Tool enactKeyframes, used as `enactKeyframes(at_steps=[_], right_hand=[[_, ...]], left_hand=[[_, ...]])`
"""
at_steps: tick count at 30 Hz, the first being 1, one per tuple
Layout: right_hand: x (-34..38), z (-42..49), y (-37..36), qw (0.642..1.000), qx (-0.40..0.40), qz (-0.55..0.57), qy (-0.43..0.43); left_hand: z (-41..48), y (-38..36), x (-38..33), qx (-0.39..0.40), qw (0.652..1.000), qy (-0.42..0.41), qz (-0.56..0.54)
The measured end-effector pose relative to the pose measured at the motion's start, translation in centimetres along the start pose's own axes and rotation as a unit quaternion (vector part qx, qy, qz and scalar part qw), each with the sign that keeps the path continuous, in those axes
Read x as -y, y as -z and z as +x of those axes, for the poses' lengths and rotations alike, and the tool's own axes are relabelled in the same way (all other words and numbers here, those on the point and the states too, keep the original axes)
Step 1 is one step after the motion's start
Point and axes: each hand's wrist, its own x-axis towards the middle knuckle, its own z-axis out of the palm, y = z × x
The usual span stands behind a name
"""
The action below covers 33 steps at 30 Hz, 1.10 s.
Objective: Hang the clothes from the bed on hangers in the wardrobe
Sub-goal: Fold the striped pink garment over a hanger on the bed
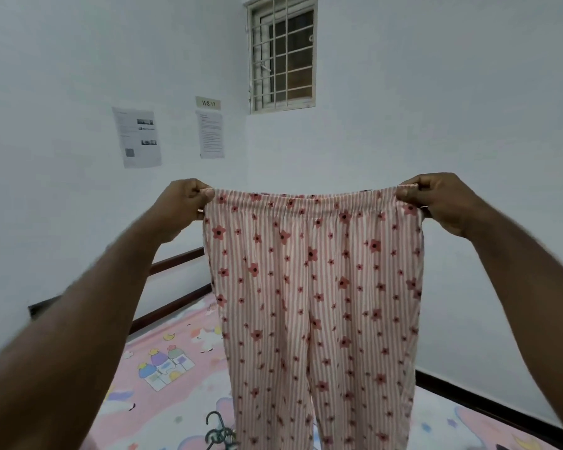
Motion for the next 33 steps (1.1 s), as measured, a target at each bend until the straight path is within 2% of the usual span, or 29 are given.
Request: enactKeyframes(at_steps=[3,6,8,10,13,15,18,21,24,30,33], right_hand=[[0.2,-0.8,1.0,0.995,0.055,0.080,-0.029],[-1.6,-1.1,0.1,0.982,0.082,0.121,-0.119],[-3.5,-1.3,-2.0,0.976,0.053,0.122,-0.175],[-5.0,-2.0,-4.5,0.968,-0.017,0.153,-0.199],[-6.0,-5.5,-9.1,0.945,-0.094,0.253,-0.187],[-6.5,-9.3,-13.1,0.936,-0.088,0.284,-0.187],[-7.6,-15.1,-18.7,0.930,-0.068,0.295,-0.206],[-9.9,-19.1,-21.5,0.938,-0.097,0.264,-0.201],[-12.2,-22.0,-22.2,0.940,-0.124,0.218,-0.231],[-13.8,-24.0,-22.5,0.961,-0.085,0.130,-0.228],[-13.7,-24.6,-23.0,0.968,-0.070,0.096,-0.220]], left_hand=[[-1.0,0.5,1.3,0.060,0.988,0.043,-0.133],[-1.1,-0.9,3.3,0.068,0.974,0.109,-0.184],[-1.3,-3.1,4.6,0.024,0.961,0.172,-0.213],[-2.0,-5.7,5.3,-0.045,0.939,0.219,-0.260],[-5.3,-11.0,5.1,-0.085,0.932,0.219,-0.275],[-8.7,-15.2,5.0,-0.077,0.944,0.213,-0.239],[-14.2,-20.5,5.2,-0.078,0.939,0.217,-0.257],[-18.6,-22.8,5.7,-0.091,0.923,0.260,-0.269],[-21.4,-23.4,6.5,-0.071,0.925,0.279,-0.248],[-23.0,-23.7,7.4,-0.079,0.928,0.297,-0.211],[-23.2,-23.5,7.8,-0.094,0.912,0.329,-0.226]])
